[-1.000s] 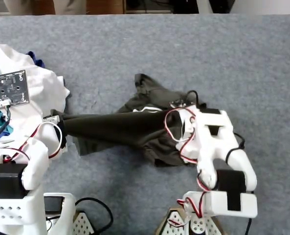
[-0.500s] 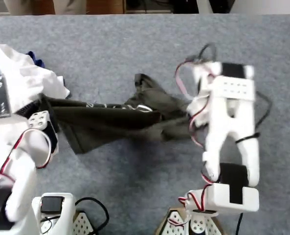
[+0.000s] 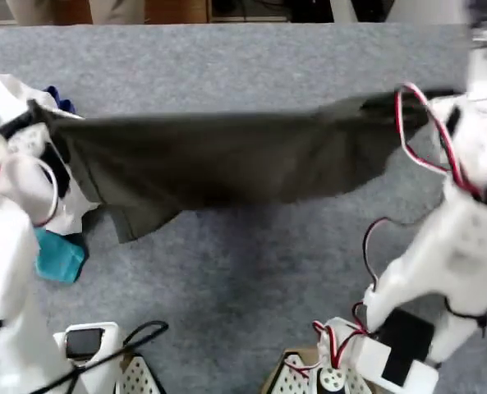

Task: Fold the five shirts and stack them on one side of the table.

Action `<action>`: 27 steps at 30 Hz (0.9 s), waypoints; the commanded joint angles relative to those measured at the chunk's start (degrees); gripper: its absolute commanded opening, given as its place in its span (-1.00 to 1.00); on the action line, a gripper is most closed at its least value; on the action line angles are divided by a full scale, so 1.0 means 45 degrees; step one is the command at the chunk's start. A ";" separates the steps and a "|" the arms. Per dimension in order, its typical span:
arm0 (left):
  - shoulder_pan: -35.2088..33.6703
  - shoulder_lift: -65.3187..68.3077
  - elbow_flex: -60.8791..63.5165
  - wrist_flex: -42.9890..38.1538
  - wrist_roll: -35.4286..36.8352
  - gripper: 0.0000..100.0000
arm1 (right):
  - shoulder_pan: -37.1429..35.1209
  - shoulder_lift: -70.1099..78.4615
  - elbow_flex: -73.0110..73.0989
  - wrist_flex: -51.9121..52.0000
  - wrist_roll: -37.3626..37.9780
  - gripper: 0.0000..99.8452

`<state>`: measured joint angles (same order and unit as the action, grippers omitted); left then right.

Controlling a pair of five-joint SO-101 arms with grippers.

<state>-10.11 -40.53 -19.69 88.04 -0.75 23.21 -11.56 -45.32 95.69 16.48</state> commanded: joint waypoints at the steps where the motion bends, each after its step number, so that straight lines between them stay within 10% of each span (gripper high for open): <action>1: -0.0293 0.1475 -0.3497 0.0723 0.0176 -0.96 | 0.0967 -0.0244 -0.2452 -0.1387 -0.1309 -1.00; 11: -0.0274 0.3995 -1.0921 0.2442 0.0176 -0.96 | 0.1162 -0.0342 -0.6261 -0.4200 -0.2637 -1.00; 27: -0.0274 0.4054 -1.3187 0.2833 0.0117 -0.96 | 0.1162 -0.0225 -0.8781 -0.4904 -0.1485 -1.00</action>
<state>-10.81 -23.03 -78.07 99.91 -0.75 27.78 -13.41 -85.32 74.33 9.01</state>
